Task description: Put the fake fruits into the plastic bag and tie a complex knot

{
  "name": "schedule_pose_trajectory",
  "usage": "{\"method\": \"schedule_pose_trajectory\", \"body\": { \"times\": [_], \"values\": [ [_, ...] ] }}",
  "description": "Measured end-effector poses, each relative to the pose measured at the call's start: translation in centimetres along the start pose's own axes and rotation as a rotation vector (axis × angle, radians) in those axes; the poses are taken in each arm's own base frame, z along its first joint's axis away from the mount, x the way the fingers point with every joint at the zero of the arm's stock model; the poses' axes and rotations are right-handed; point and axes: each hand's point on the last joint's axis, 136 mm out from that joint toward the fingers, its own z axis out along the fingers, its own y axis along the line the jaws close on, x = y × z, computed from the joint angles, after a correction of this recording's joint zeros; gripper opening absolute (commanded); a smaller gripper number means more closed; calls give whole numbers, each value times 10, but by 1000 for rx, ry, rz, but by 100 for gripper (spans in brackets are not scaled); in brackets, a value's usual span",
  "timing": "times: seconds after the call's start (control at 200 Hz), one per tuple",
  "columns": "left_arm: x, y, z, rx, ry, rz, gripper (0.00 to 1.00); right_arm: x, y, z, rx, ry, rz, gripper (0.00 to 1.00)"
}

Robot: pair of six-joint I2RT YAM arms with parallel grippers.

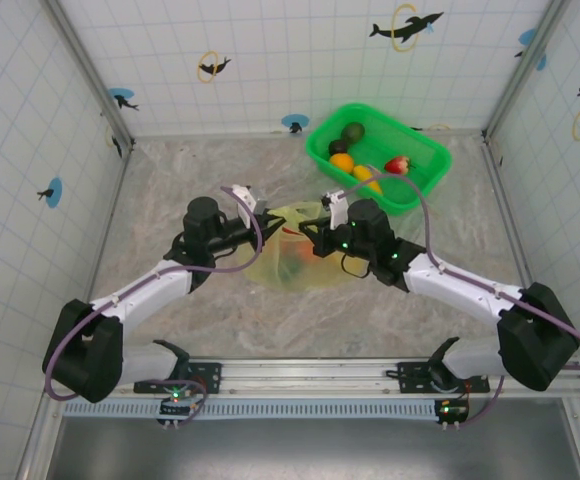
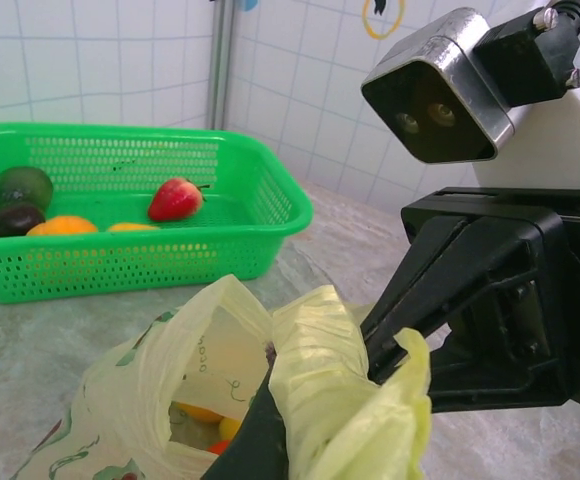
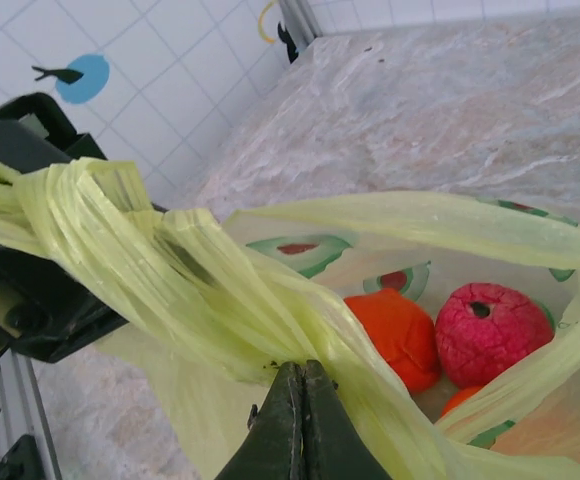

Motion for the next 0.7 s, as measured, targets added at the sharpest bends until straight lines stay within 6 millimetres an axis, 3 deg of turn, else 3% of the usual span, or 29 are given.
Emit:
{"method": "schedule_pose_trajectory", "body": {
  "times": [0.155, 0.38, 0.465, 0.701],
  "values": [
    [0, -1, 0, 3, -1, 3, 16, -1, -7, 0, 22, -15, 21, 0],
    [0, 0, 0, 3, 0, 16, 17, 18, -29, -3, 64, 15, 70, 0],
    [0, 0, 0, 3, 0, 20, 19, 18, -28, -3, 57, 17, 76, 0],
    [0, -3, 0, 21, 1, 18, 36, 23, -13, -1, 6, 32, 68, 0]
  ]
}}
